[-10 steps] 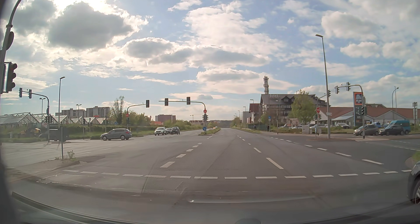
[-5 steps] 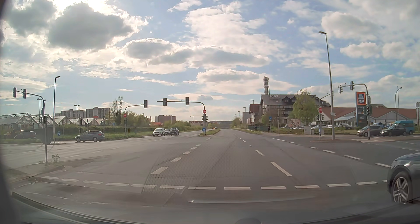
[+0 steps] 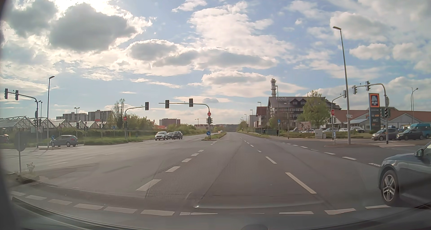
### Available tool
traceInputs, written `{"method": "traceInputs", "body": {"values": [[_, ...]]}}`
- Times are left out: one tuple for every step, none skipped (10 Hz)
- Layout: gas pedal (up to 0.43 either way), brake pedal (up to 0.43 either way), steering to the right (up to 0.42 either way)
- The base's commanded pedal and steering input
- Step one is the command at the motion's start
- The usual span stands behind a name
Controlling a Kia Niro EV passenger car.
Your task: Follow the waypoints while adhering to traffic rules and regulations
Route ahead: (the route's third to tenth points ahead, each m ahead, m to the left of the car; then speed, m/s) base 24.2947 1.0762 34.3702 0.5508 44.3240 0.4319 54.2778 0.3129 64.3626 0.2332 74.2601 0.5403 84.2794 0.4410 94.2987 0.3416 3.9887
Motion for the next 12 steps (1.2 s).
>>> {"method": "traceInputs", "body": {"values": [[0.429,0.000,-0.004],[0.429,0.000,-0.004],[0.429,0.000,-0.004],[0.429,0.000,-0.004],[0.441,0.000,-0.003],[0.441,0.000,-0.003],[0.441,0.000,-0.004],[0.441,0.000,-0.003],[0.441,0.000,-0.003],[0.441,0.000,-0.004],[0.441,0.000,-0.007],[0.441,0.000,-0.009]]}}
